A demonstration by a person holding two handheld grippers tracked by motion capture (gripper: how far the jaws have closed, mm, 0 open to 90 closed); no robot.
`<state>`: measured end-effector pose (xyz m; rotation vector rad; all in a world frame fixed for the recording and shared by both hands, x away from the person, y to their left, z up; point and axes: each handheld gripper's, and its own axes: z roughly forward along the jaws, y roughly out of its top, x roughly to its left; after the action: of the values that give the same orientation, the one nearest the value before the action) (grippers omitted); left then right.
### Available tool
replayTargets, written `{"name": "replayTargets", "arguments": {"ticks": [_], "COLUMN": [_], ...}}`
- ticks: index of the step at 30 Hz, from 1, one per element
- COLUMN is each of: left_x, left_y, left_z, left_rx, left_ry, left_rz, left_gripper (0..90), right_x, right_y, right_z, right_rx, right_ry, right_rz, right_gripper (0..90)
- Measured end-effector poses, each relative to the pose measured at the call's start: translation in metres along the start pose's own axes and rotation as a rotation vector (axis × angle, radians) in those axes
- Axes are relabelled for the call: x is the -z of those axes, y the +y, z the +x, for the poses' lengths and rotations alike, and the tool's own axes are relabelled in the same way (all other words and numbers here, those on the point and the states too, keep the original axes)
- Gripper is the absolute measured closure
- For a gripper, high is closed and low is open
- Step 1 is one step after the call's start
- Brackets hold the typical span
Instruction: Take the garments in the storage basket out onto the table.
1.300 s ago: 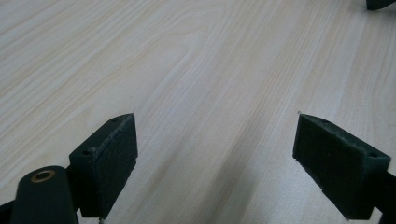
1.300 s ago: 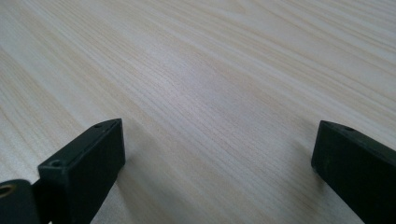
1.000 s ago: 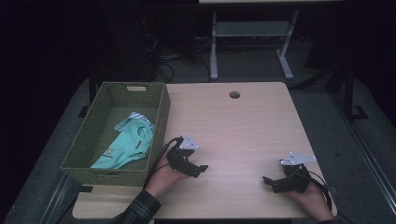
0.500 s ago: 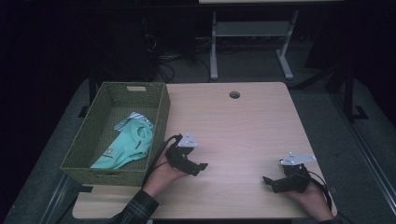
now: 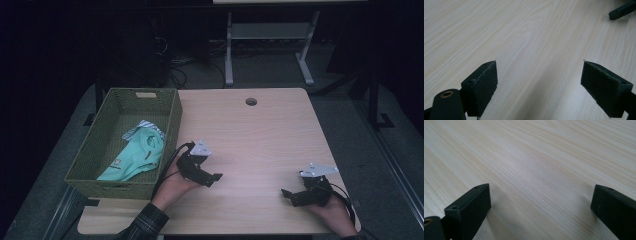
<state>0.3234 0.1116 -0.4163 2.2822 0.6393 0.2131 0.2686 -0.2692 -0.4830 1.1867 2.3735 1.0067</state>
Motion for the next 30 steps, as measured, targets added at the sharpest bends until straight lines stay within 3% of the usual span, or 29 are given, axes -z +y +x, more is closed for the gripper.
{"name": "replayTargets", "arguments": {"ticks": [30], "left_x": [0.020], "left_y": [0.020], "left_z": [0.004], "left_rx": [0.006], "left_ry": [-0.011], "left_rz": [-0.023], "left_gripper": [13.8], "right_x": [0.000], "right_y": [0.000], "right_z": [0.000], "right_rx": [0.001], "right_ry": [0.000], "right_rz": [-0.001], "right_gripper": [2.3]}}
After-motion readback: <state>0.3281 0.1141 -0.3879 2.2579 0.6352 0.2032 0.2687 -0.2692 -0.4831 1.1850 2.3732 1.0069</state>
